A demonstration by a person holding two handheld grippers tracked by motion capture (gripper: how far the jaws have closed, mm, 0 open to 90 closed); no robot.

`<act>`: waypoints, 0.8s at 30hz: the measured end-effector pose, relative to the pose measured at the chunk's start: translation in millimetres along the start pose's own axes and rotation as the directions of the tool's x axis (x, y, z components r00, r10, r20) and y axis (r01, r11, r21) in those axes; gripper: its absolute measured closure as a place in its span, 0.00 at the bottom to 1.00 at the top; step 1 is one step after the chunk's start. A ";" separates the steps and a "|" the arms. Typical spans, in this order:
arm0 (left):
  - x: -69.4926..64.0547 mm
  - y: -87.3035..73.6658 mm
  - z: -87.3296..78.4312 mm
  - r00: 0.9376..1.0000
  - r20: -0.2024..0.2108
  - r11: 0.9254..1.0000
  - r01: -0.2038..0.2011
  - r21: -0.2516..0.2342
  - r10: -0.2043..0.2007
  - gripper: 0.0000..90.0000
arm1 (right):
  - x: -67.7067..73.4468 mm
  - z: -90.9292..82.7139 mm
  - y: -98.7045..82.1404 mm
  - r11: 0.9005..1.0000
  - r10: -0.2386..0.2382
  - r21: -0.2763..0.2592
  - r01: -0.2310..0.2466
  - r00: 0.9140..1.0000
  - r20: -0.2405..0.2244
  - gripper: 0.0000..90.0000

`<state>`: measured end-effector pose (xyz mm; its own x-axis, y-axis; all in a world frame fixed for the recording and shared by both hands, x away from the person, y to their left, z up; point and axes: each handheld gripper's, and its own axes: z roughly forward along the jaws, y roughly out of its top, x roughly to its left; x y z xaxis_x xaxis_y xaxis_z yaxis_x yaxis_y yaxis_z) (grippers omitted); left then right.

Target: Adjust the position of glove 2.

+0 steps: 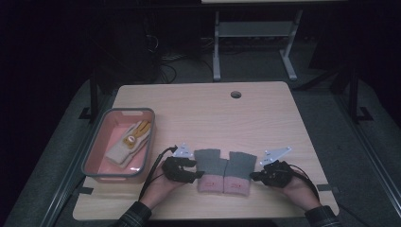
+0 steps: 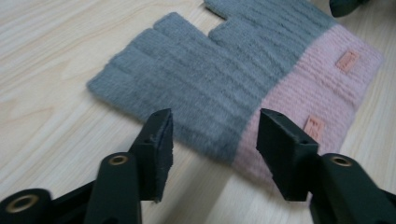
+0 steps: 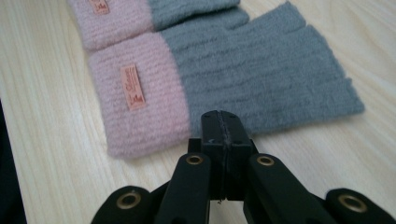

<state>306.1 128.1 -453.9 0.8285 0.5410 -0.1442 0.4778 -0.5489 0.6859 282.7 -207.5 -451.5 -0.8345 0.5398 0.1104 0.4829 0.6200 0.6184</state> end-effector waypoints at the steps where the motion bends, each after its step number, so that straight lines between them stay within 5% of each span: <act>1: -1.0 0.3 2.7 1.000 -0.002 1.000 -0.002 0.017 0.002 0.51 | -0.5 0.0 -0.8 1.000 -0.004 0.000 0.004 1.000 0.001 1.00; 6: 0.0 -0.8 5.6 0.999 -0.008 0.998 0.048 0.042 -0.048 0.52 | -2.0 3.5 -1.3 1.000 -0.008 0.014 0.008 1.000 -0.003 1.00; 10: 3.3 -3.7 7.5 0.993 0.027 0.993 0.115 0.035 -0.116 0.57 | -1.6 5.9 -1.0 1.000 -0.007 0.025 0.007 1.000 -0.007 1.00; 17: 4.2 -2.6 9.1 0.986 0.085 0.989 0.138 0.052 -0.142 0.80 | -1.2 10.6 0.1 0.999 -0.013 0.033 0.014 1.000 -0.015 1.00; 18: 3.8 -0.8 9.3 0.992 0.066 0.992 0.103 0.071 -0.108 0.90 | -0.7 11.2 0.8 0.999 -0.020 0.035 0.021 1.000 -0.019 1.00; 24: 5.4 2.9 5.8 0.994 0.059 0.991 0.090 0.095 -0.096 0.95 | 2.9 13.1 3.1 0.999 -0.026 0.038 0.027 0.999 -0.030 1.00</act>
<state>313.6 125.7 -456.8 0.7945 0.5529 -0.2511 0.5761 -0.5557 0.5993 285.3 -196.5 -459.5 -0.8544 0.5061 0.1180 0.4698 0.6553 0.5915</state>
